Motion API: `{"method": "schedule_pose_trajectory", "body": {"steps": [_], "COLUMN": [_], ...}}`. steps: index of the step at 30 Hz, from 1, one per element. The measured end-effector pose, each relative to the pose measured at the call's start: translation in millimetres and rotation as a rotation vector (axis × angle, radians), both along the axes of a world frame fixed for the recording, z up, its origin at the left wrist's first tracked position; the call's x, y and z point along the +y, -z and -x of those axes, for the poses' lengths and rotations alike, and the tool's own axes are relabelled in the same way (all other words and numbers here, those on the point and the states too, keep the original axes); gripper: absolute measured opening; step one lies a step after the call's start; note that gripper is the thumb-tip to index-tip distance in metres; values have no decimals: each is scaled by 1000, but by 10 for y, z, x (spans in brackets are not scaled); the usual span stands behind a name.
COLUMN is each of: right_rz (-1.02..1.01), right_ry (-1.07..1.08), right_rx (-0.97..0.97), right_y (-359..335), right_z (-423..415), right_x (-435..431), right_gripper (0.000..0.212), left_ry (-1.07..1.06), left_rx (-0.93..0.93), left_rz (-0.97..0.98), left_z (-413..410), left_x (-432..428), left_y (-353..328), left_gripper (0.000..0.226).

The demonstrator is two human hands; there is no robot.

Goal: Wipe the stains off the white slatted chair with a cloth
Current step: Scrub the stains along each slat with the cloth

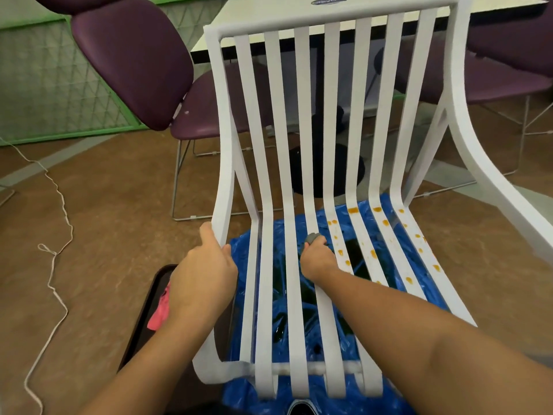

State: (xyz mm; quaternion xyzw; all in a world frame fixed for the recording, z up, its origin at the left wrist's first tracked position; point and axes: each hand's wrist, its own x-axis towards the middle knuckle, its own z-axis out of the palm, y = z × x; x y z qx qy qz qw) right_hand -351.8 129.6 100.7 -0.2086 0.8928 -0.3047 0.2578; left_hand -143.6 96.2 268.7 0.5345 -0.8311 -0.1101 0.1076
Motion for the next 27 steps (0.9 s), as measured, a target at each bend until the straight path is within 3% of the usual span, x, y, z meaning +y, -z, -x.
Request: {"method": "schedule_pose_trajectory", "body": {"steps": [5, 8, 9, 10, 12, 17, 20, 23, 27], "right_rz": [6, 109, 18, -175, -267, -223, 129, -25, -103], "right_ry": [11, 119, 35, -143, -209, -208, 200, 122, -73], "right_rx": [-15, -120, -55, 160, 300, 239, -164, -158, 46], "right_y": [74, 37, 16, 29, 31, 62, -66, -120, -61], "right_z": [213, 300, 293, 289, 367, 542, 624, 630, 578], "right_x": [-296, -392, -409, -422, -497, -722, -835, -843, -727], "right_gripper": [37, 35, 35, 36, 38, 44, 48, 49, 49], "left_ry": [4, -1, -2, -3, -10, -33, -30, -29, -25], "left_rx": [-8, 3, 11, 17, 33, 24, 31, 22, 7], "left_rz": [17, 9, 8, 5, -9, -28, -37, -47, -50], "left_z": [-5, -8, -10, -14, -19, 1, 2, 8, 20], "left_x": [-16, -12, -8, -15, -15, -29, -51, -75, -60], "left_y": [9, 25, 27, 38, 42, 55, 71, 70, 50], "left_gripper": [32, 38, 39, 39, 41, 41, 41, 41, 39]}}
